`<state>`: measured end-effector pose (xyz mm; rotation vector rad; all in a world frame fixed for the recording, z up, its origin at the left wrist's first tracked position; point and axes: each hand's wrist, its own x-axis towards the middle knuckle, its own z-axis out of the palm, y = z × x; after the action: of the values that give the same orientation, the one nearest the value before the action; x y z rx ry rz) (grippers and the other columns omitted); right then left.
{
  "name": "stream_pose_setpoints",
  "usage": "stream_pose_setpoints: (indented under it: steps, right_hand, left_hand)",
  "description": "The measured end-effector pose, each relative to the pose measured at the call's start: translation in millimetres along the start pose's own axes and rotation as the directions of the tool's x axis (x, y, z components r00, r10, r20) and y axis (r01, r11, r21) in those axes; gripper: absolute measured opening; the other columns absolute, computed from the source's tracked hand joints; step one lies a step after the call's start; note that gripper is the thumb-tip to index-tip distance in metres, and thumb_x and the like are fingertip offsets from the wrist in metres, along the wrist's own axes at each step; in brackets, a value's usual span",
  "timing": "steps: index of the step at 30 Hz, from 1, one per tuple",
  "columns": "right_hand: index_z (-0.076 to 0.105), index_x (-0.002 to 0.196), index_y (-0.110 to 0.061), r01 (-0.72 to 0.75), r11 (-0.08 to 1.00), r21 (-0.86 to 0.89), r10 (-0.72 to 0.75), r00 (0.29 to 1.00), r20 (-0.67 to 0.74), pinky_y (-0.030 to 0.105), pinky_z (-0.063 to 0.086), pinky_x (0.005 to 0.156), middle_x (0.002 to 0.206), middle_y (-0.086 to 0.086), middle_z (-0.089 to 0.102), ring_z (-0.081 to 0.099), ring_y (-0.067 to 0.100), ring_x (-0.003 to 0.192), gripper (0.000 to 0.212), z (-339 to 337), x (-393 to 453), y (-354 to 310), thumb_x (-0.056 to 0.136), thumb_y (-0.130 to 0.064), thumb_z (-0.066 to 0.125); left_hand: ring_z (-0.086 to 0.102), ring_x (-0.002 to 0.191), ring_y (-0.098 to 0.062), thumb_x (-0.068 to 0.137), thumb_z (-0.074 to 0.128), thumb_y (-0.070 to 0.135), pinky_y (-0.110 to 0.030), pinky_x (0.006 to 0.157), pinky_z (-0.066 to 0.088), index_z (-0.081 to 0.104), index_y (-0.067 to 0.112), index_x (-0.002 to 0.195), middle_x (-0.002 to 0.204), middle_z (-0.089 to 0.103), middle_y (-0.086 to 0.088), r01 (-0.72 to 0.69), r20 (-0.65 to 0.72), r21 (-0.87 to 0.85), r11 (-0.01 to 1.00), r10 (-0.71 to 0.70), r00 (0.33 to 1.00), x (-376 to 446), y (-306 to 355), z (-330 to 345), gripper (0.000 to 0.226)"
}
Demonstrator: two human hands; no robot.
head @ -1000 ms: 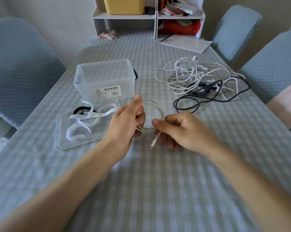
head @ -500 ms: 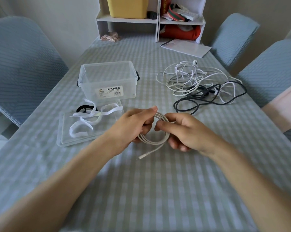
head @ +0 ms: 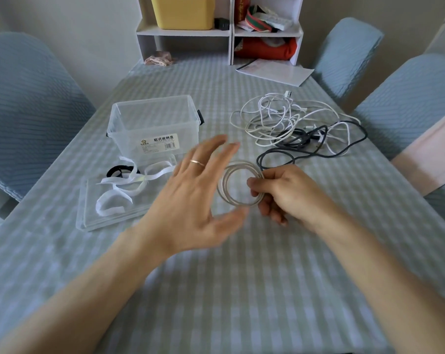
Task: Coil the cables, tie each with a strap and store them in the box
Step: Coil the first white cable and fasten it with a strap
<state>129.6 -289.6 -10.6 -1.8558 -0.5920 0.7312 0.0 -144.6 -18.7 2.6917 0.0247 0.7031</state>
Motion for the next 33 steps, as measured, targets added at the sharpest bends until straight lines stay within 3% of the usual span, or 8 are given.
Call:
stream_pose_setpoints:
  steps: [3, 6, 9, 11, 15, 19, 26, 33]
  right_hand:
    - [0.059, 0.071, -0.007, -0.011, 1.000, 0.015, 0.010, 1.000, 0.023, 0.020, 0.029, 0.033, 0.047, 0.009, 0.057, 0.042, 0.017, 0.030, 0.029, 1, -3, -1, 0.097, -0.019, 0.061]
    - [0.060, 0.073, -0.006, -0.010, 0.999, 0.039, 0.007, 0.997, 0.083, 0.020, 0.030, 0.033, 0.048, 0.009, 0.057, 0.043, 0.016, 0.031, 0.027, 4, -7, -2, 0.097, -0.019, 0.060]
    - [0.059, 0.075, -0.005, 0.004, 0.999, 0.042, -0.010, 0.989, 0.150, 0.020, 0.031, 0.033, 0.050, 0.010, 0.058, 0.043, 0.016, 0.032, 0.026, 6, -12, -5, 0.098, -0.019, 0.059]
    - [0.060, 0.075, -0.005, 0.021, 1.000, 0.016, -0.024, 0.984, 0.176, 0.020, 0.031, 0.033, 0.051, 0.010, 0.058, 0.043, 0.016, 0.032, 0.027, 7, -14, -7, 0.099, -0.019, 0.057]
    - [0.061, 0.075, -0.007, 0.072, 0.992, -0.108, -0.053, 0.984, 0.169, 0.021, 0.032, 0.035, 0.052, 0.008, 0.060, 0.044, 0.016, 0.034, 0.027, 8, -16, -7, 0.099, -0.018, 0.054]
    - [0.058, 0.071, -0.011, 0.217, 0.947, -0.237, -0.189, 0.973, 0.137, 0.022, 0.035, 0.039, 0.050, 0.003, 0.060, 0.045, 0.015, 0.037, 0.032, 9, -19, -3, 0.100, -0.022, 0.053]
    - [0.060, 0.075, -0.003, 0.322, 0.947, -0.001, -0.318, 0.937, 0.142, 0.020, 0.032, 0.039, 0.050, 0.005, 0.056, 0.042, 0.009, 0.038, 0.031, 6, -22, -1, 0.102, -0.018, 0.053]
    - [0.061, 0.071, -0.015, 0.171, 0.985, -0.019, -0.165, 0.972, 0.166, 0.018, 0.030, 0.038, 0.052, 0.003, 0.059, 0.040, 0.009, 0.037, 0.034, 12, -18, -2, 0.099, -0.035, 0.058]
  left_hand:
    - [0.016, 0.151, -0.031, 0.066, 0.061, 0.061, -0.050, 0.122, 0.015, 0.020, 0.010, 0.155, 0.162, 0.021, -0.012, -0.055, 0.122, 0.308, 0.950, 0.018, 0.992, 1, 9, 7, 0.111]
    - [0.042, 0.135, -0.038, 0.060, 0.070, 0.036, -0.055, 0.115, 0.028, 0.029, 0.002, 0.150, 0.143, 0.047, -0.018, -0.008, 0.110, 0.461, 0.887, -0.049, 0.993, 7, 10, 17, 0.105]
    - [0.062, 0.088, -0.035, 0.051, 0.074, 0.019, -0.043, 0.083, 0.047, 0.054, 0.000, 0.126, 0.096, 0.063, -0.013, 0.077, 0.027, 0.561, 0.824, -0.111, 0.993, 8, 11, 21, 0.080]
    - [0.060, 0.066, -0.031, 0.050, 0.077, 0.020, -0.034, 0.060, 0.037, 0.058, 0.006, 0.100, 0.077, 0.059, -0.007, 0.104, 0.015, 0.575, 0.812, -0.137, 0.990, 6, 13, 21, 0.055]
    - [0.056, 0.045, -0.027, 0.055, 0.079, 0.022, -0.024, 0.049, 0.013, 0.051, 0.013, 0.076, 0.060, 0.054, -0.003, 0.121, -0.005, 0.591, 0.797, -0.147, 0.989, 3, 16, 20, 0.036]
    - [0.052, 0.036, -0.028, 0.058, 0.071, 0.015, -0.018, 0.050, 0.001, 0.049, 0.015, 0.066, 0.050, 0.052, -0.002, 0.173, -0.052, 0.586, 0.791, -0.176, 0.983, 7, 18, 13, 0.023]
    - [0.044, 0.033, -0.030, 0.074, 0.043, 0.022, -0.018, 0.048, 0.004, 0.048, 0.013, 0.070, 0.047, 0.049, 0.002, 0.110, -0.057, 0.475, 0.873, -0.094, 0.994, 10, 9, 5, 0.011]
    - [0.053, 0.039, -0.027, 0.084, 0.044, 0.017, -0.024, 0.045, 0.016, 0.052, 0.012, 0.076, 0.055, 0.050, -0.002, 0.036, -0.030, 0.526, 0.850, -0.024, 0.999, 6, 4, 8, 0.012]
